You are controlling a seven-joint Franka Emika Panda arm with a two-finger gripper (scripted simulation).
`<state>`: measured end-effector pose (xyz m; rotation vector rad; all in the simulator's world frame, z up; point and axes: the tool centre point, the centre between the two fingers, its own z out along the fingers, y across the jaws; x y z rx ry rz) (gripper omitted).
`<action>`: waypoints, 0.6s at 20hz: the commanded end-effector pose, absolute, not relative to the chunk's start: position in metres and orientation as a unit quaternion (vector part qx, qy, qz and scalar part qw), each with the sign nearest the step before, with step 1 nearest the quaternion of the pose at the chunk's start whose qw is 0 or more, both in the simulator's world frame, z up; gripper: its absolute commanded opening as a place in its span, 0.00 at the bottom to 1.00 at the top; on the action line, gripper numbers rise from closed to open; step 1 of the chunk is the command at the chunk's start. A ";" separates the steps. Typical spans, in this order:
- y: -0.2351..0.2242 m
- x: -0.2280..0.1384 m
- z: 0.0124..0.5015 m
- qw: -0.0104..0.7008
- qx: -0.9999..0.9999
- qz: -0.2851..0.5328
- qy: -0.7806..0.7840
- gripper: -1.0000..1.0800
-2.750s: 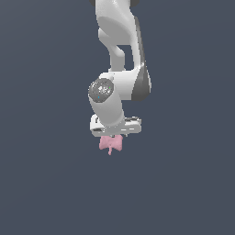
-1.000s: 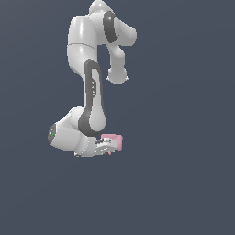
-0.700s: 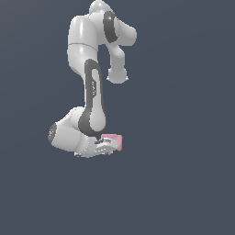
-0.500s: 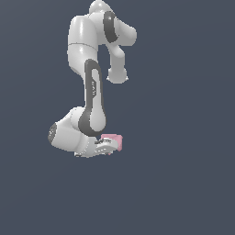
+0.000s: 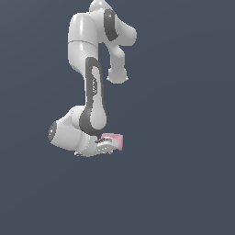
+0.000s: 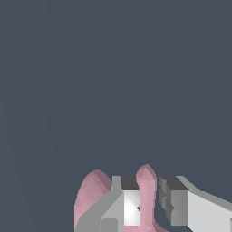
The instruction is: Pick up the object and move it to a goal position.
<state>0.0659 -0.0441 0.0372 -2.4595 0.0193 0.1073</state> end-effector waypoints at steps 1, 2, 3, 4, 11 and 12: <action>-0.040 0.065 0.045 0.333 -0.942 0.041 0.007 0.00; -0.039 0.065 0.049 0.333 -0.942 0.041 0.007 0.00; -0.037 0.064 0.054 0.333 -0.942 0.041 0.007 0.00; -0.035 0.064 0.060 0.333 -0.942 0.041 0.007 0.00; -0.010 0.057 0.114 0.333 -0.942 0.042 0.006 0.00; -0.006 0.056 0.125 0.333 -0.942 0.042 0.006 0.00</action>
